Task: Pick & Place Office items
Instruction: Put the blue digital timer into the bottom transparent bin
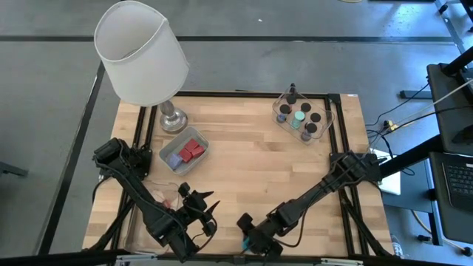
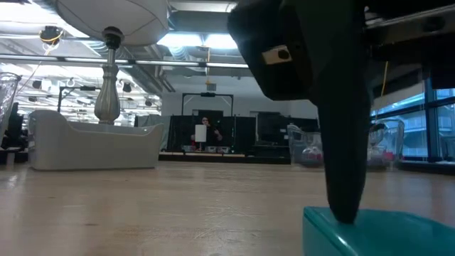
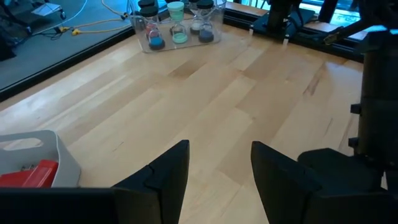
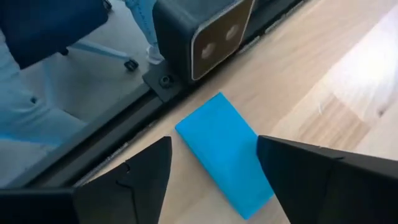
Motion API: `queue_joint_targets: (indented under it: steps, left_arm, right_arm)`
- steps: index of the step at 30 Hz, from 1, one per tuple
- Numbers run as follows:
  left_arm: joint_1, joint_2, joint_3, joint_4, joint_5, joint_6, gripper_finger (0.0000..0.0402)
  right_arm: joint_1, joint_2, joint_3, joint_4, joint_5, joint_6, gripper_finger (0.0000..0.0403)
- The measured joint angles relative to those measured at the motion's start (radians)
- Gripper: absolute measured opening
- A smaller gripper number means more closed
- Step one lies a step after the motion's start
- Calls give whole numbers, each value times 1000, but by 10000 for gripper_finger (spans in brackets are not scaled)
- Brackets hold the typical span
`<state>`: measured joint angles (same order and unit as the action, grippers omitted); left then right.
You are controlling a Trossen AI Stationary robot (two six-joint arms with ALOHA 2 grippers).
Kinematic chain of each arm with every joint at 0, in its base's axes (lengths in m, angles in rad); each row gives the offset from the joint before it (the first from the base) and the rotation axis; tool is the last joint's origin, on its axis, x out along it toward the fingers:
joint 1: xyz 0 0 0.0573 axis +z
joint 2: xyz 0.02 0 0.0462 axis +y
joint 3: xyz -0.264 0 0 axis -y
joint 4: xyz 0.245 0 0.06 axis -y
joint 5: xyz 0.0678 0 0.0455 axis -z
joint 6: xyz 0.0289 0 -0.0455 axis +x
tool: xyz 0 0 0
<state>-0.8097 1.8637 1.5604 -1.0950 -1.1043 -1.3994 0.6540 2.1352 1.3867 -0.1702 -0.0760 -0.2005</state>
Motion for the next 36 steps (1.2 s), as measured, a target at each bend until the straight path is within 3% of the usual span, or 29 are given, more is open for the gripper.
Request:
queue_joint_targets:
  steps: [6,18,23,31,36]
  left_arm:
    - [0,1,0,0,0,0,169]
    - [0,2,0,0,0,0,169]
    - [0,2,0,0,-1,0,169]
    - [0,2,0,0,-1,0,169]
    - [0,2,0,0,-1,0,169]
  right_arm:
    - [0,15,1,29,54,-53,236]
    - [3,8,59,15,34,-151,236]
    - [-10,6,75,-16,-42,-152,236]
    - [-51,7,75,-27,-56,-176,235]
    - [-83,7,75,-29,-180,-164,235]
